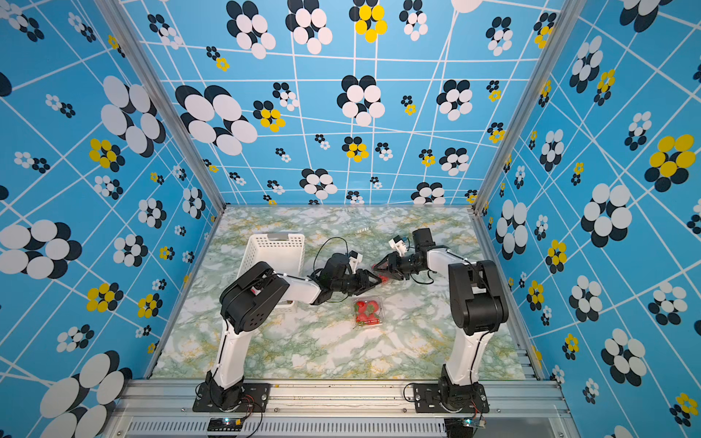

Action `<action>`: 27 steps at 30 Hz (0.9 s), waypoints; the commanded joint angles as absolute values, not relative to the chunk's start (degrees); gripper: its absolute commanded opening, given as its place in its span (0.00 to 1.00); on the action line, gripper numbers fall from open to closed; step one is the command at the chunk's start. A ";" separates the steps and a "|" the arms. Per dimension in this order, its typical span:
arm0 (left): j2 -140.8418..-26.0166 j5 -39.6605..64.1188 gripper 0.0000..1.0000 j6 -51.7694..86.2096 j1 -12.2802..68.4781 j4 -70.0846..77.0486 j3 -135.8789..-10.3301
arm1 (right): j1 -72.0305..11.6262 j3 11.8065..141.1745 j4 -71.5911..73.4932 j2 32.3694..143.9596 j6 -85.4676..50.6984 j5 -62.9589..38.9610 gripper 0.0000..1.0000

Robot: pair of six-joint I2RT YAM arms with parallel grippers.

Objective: Pack strawberries into containers
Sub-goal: Close the packing box at the center of the board, then pick up the strawberry from the basket.

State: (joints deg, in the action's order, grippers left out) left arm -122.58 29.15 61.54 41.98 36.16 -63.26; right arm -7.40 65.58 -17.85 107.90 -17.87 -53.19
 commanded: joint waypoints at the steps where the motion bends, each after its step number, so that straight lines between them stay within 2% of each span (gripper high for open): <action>1: -123.64 29.60 0.48 61.22 41.48 37.17 -62.41 | -7.14 67.89 -19.86 107.23 -17.74 -53.18 0.44; 21: -116.13 27.11 0.52 60.09 38.64 40.93 -55.90 | -7.20 74.08 -22.84 107.31 -17.08 -53.09 0.46; 27: -112.68 26.81 0.53 57.67 35.95 35.28 -57.33 | -7.13 79.21 -23.20 107.97 -19.17 -45.55 0.51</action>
State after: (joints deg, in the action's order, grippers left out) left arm -115.22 27.53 60.40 37.52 39.03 -56.53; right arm -7.42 76.07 -22.13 107.90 -18.09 -50.68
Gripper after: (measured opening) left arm 0.527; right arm 0.504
